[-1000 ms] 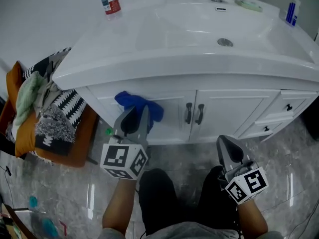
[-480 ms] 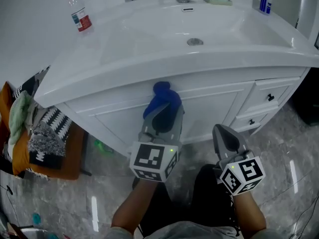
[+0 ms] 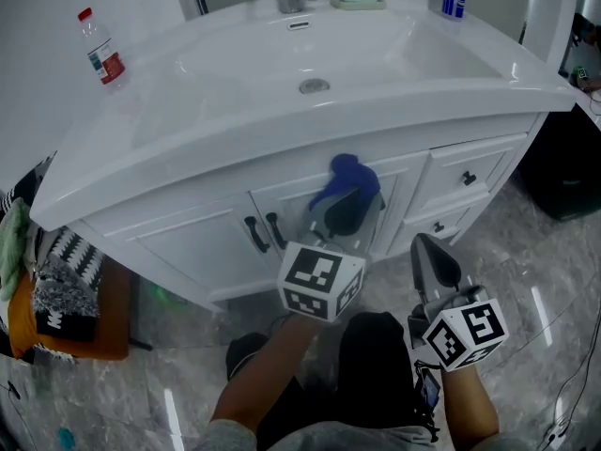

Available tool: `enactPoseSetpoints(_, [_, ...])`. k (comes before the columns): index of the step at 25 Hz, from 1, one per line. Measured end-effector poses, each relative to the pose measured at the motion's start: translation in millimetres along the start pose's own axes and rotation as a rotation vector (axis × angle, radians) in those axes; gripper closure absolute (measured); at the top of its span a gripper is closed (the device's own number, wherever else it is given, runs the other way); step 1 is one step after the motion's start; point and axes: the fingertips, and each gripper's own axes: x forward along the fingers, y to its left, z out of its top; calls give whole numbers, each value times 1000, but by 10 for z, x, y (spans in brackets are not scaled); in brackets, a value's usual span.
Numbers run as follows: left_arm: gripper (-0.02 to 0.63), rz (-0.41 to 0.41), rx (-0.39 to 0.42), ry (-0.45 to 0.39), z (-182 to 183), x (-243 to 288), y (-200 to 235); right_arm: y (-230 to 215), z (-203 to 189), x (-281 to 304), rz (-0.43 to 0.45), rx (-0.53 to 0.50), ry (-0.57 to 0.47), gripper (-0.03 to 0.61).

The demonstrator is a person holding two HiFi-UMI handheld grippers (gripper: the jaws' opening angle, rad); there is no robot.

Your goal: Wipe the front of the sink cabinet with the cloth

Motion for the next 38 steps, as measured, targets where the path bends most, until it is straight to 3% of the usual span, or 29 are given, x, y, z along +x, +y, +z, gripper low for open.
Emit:
enactPoseSetpoints(6, [552, -144, -78, 20, -158, 642, -490, -348, 45, -339, -73, -13, 4, 578])
enactPoseSetpoints(11, [552, -145, -137, 91, -484, 788, -613, -444, 40, -434, -90, -2, 1, 578])
enactPoseSetpoints(13, [552, -99, -147, 107, -585, 716, -536, -398, 13, -417, -79, 2, 5, 578])
enactPoseSetpoints(16, [554, 43, -176, 124, -693, 474, -255, -299, -43, -368, -52, 11, 11, 578])
enactPoseSetpoints(20, [554, 223, -123, 125, -672, -25, 187, -102, -156, -209, -3, 29, 20, 578])
enactPoseSetpoints(25, [555, 373, -105, 98, -499, -620, 621, 252, -241, 8, 68, 30, 33, 578])
enactPoseSetpoints(35, [555, 403, -108, 78, -365, -1338, 870, 747, -305, 251, 154, 12, 46, 578])
enactPoseSetpoints(38, [555, 446, -79, 76, -353, -1556, 1006, 851, -352, 296, 167, 9, 57, 578])
